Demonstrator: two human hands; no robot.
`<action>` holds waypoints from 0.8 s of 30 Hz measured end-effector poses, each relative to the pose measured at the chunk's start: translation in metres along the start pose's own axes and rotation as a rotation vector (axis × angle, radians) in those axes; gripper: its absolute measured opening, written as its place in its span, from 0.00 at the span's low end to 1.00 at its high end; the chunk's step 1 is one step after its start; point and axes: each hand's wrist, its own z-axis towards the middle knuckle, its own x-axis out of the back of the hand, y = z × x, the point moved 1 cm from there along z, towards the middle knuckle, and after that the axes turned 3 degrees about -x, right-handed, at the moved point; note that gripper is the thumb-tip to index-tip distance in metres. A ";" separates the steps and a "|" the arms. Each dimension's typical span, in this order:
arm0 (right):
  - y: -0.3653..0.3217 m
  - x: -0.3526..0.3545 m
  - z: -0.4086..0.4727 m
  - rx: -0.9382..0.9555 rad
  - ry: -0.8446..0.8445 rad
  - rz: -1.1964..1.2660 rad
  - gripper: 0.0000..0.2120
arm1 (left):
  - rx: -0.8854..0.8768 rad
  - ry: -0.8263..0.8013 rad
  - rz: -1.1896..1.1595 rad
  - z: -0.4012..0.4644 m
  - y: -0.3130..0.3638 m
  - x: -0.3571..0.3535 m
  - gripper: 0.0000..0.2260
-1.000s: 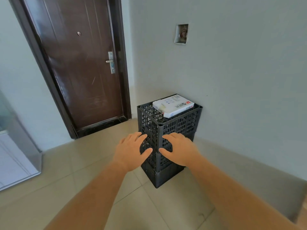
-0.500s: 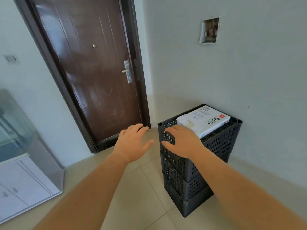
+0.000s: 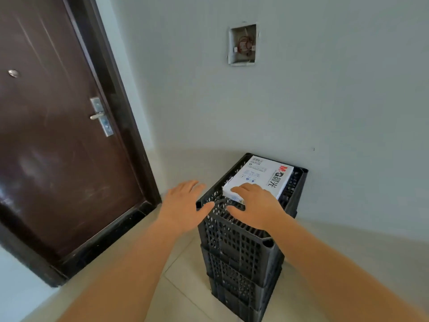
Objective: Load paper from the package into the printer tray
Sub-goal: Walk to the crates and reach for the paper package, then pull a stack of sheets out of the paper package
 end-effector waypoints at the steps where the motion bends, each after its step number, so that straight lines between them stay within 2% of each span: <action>1: -0.002 -0.002 0.006 -0.040 -0.001 -0.006 0.28 | -0.027 -0.011 -0.007 0.011 -0.009 -0.002 0.28; 9: 0.016 -0.015 0.023 -0.359 0.030 -0.029 0.28 | -0.271 -0.098 -0.127 0.090 -0.032 -0.044 0.28; 19: 0.072 -0.055 0.067 -0.514 0.003 -0.045 0.30 | -0.418 -0.198 -0.201 0.175 -0.017 -0.115 0.28; 24: 0.095 -0.063 0.095 -0.562 0.005 -0.048 0.30 | -0.454 -0.186 -0.210 0.222 -0.016 -0.135 0.27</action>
